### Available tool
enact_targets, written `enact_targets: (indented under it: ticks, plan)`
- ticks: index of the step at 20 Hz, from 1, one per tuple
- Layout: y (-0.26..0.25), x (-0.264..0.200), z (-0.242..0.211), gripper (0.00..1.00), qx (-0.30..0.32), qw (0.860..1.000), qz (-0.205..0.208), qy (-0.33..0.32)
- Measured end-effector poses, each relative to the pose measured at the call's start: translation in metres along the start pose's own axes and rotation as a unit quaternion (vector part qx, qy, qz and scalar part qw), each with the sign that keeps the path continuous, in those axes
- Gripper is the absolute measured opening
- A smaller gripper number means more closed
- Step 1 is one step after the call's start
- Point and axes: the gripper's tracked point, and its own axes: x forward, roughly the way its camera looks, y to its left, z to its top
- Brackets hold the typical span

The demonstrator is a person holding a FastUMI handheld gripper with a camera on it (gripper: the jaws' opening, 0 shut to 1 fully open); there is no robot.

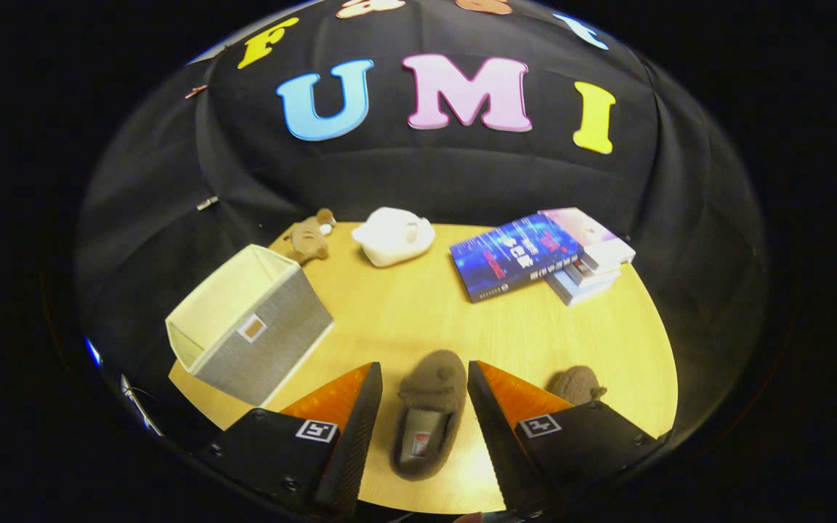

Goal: Open the storage box then place both shoes into the box .Put the left shoe in first, then the right shoe, with the right side of both shoes facing outward in a uniform manner.

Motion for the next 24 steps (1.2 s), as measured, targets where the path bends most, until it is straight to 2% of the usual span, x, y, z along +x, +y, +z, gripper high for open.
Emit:
enact_targets:
  ticks: [5, 8, 11, 13, 15, 18, 19, 22, 24]
  plan:
    - [-0.027, 0.025, -0.064, 0.75, 0.000, 0.996, -0.031, 0.079]
    - [-0.033, 0.040, -0.091, 0.71, 0.002, 0.992, -0.041, 0.116]
    - [-0.030, 0.057, -0.114, 0.69, 0.009, 0.988, -0.032, 0.152]
    - [-0.027, 0.065, -0.120, 0.58, 0.026, 0.986, -0.027, 0.163]
    - [-0.025, 0.075, -0.125, 0.54, 0.026, 0.984, -0.022, 0.174]
    - [-0.023, 0.083, -0.132, 0.34, 0.034, 0.980, -0.005, 0.195]
    - [-0.024, 0.081, -0.132, 0.32, 0.037, 0.979, -0.001, 0.203]
    - [-0.025, 0.086, -0.138, 0.12, 0.055, 0.975, 0.014, 0.216]
    - [-0.026, 0.085, -0.139, 0.09, 0.072, 0.973, 0.019, 0.220]
